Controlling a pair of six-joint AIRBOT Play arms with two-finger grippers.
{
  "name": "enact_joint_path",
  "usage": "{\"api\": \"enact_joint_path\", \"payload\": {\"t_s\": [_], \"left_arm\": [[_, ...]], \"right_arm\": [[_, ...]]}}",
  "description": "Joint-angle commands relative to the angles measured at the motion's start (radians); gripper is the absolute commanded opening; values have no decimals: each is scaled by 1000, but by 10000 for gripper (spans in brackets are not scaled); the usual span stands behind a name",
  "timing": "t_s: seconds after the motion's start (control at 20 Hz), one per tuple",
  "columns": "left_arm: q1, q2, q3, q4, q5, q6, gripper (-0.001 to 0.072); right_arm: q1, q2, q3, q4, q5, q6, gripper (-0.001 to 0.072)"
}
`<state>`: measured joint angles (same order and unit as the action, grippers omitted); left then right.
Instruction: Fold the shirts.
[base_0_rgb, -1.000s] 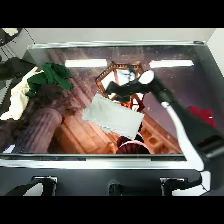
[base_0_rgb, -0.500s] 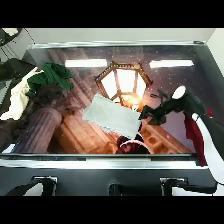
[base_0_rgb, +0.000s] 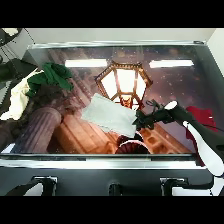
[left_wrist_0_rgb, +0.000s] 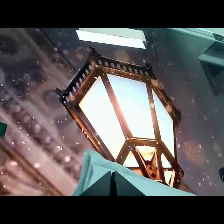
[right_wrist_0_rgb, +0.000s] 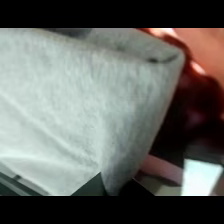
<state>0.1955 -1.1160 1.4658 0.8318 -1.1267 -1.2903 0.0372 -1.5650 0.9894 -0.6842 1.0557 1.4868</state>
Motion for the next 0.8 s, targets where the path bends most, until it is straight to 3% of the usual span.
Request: {"api": "enact_joint_path", "payload": {"t_s": [0.0,0.1,0.25,0.4,0.75], "left_arm": [[0,-5,0,4,0,1,29],[0,-6,0,13,0,4,29],[0,-6,0,30,0,4,29],[0,-6,0,30,0,4,29],[0,-6,0,30,0,8,30]], "right_arm": [[-46,36,78,127,29,-87,51],[-141,98,189,57,70,-37,51],[-317,181,388,-204,194,90,51],[-465,239,539,-409,330,135,51],[-717,285,664,-385,259,253,51]]}}
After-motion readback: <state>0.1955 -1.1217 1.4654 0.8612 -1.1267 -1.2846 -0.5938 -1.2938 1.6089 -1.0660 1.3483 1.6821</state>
